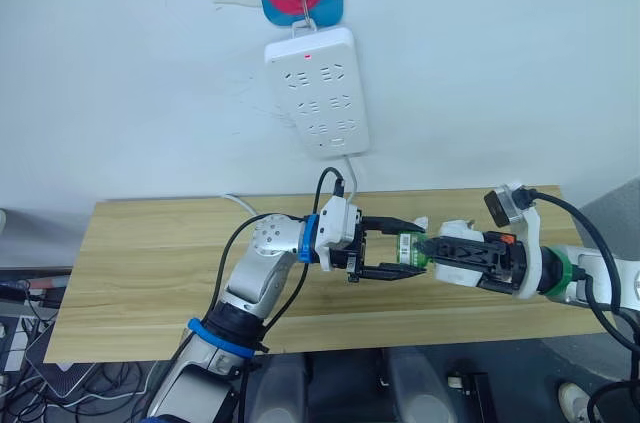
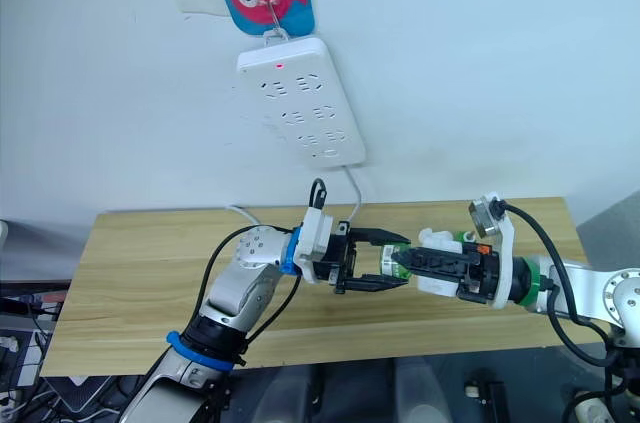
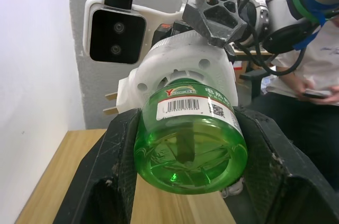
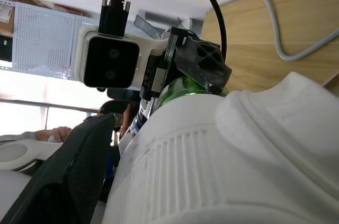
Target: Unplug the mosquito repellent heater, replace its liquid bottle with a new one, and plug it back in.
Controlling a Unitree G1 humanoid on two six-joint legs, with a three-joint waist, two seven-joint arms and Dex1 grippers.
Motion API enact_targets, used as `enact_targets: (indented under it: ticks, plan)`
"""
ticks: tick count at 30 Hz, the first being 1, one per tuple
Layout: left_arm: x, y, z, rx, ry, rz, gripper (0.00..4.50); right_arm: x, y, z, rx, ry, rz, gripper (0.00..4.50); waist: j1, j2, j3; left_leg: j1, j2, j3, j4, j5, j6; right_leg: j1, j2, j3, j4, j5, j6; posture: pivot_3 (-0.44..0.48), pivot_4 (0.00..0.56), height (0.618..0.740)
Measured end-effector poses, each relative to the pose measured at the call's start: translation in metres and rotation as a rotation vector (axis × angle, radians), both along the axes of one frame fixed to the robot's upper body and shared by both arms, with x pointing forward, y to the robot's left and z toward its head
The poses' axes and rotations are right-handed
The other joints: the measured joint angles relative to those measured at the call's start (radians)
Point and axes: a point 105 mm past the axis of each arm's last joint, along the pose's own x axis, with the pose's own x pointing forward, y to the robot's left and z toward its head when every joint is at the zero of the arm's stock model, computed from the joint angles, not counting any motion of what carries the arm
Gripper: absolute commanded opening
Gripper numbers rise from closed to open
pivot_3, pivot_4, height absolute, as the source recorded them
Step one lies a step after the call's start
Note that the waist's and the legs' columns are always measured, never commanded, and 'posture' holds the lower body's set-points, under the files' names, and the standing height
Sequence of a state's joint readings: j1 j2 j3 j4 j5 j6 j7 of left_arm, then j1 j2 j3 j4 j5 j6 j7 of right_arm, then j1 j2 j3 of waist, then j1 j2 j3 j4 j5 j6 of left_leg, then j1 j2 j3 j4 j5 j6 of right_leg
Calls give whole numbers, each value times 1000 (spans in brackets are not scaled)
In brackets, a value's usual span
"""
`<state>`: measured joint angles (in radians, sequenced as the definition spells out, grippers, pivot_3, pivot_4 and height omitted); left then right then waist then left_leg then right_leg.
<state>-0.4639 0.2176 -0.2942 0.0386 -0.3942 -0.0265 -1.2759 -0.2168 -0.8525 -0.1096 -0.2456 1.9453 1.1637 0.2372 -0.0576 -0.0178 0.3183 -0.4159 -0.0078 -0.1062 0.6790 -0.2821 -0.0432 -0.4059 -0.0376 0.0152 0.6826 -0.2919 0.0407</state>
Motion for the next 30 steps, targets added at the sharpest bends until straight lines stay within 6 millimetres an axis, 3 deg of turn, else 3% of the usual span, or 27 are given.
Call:
enact_targets:
  ticks: [14, 30]
  plan:
    - [-11, 4, -10, 46, 31, -76, 2287, -7, 5, -4, -58, 13, 66, 4476, 1, 0, 0, 0, 0, 0, 0, 0, 0, 0, 0, 0, 0, 0, 0, -79, 331, 740]
    - [-6, 6, -12, 58, 53, -44, 2287, -1, 8, -5, -60, 12, 35, 4476, 1, 0, 0, 0, 0, 0, 0, 0, 0, 0, 0, 0, 0, 0, 0, -62, 329, 740]
